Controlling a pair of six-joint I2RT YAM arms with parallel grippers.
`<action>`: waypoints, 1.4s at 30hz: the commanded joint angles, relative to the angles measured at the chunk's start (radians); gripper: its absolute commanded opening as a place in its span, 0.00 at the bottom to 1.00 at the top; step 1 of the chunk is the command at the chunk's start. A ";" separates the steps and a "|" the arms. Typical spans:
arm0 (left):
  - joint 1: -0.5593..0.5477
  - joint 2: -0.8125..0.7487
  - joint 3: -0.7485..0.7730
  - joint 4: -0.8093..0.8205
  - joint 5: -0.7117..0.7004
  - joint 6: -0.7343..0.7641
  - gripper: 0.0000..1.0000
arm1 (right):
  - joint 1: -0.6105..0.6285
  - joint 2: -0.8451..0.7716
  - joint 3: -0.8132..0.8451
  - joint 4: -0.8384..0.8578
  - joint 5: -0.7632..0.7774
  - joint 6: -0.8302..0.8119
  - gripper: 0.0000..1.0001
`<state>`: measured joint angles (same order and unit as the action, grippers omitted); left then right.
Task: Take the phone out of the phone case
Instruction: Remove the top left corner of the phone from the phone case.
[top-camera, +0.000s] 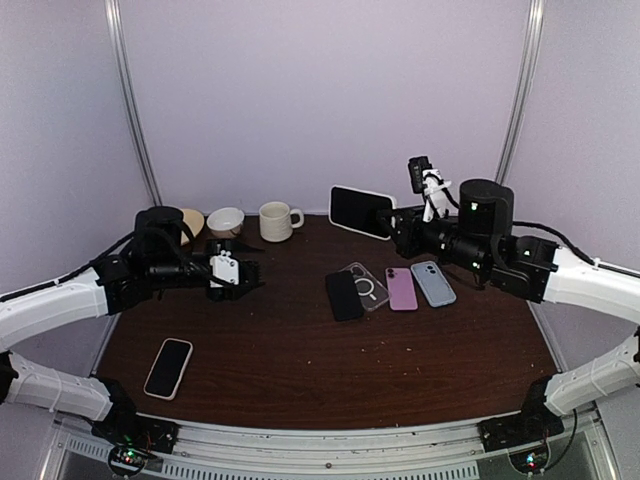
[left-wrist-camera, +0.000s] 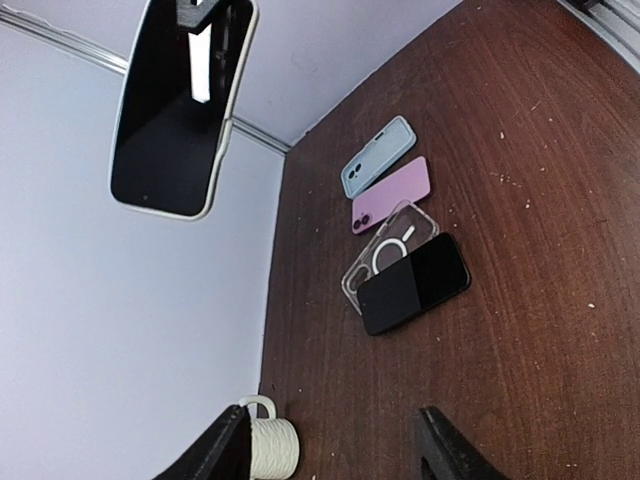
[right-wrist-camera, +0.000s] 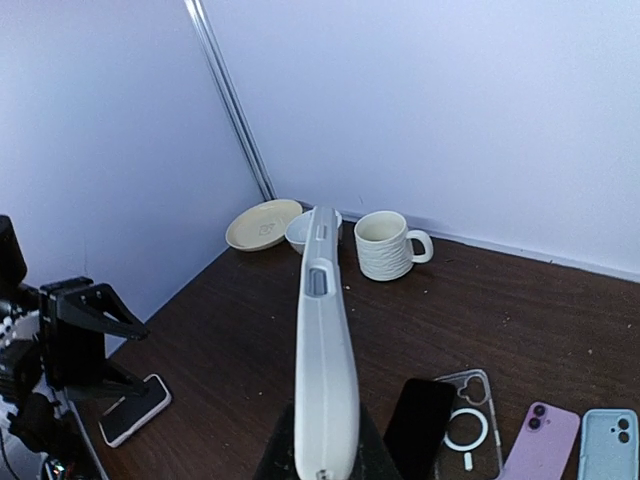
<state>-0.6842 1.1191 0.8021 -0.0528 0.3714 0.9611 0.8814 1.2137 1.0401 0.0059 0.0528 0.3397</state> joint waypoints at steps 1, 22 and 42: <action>0.023 -0.005 0.031 -0.013 0.058 -0.055 0.58 | -0.004 -0.086 -0.107 0.231 0.000 -0.270 0.00; 0.091 0.021 0.070 -0.189 0.500 -0.085 0.42 | -0.004 -0.158 -0.218 0.002 -0.516 -0.968 0.00; -0.066 0.110 0.075 -0.189 0.642 -0.144 0.37 | 0.002 -0.155 -0.164 -0.136 -0.785 -1.049 0.00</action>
<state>-0.7197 1.2121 0.8478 -0.2565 0.9661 0.8352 0.8795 1.0828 0.8188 -0.1555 -0.6590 -0.6991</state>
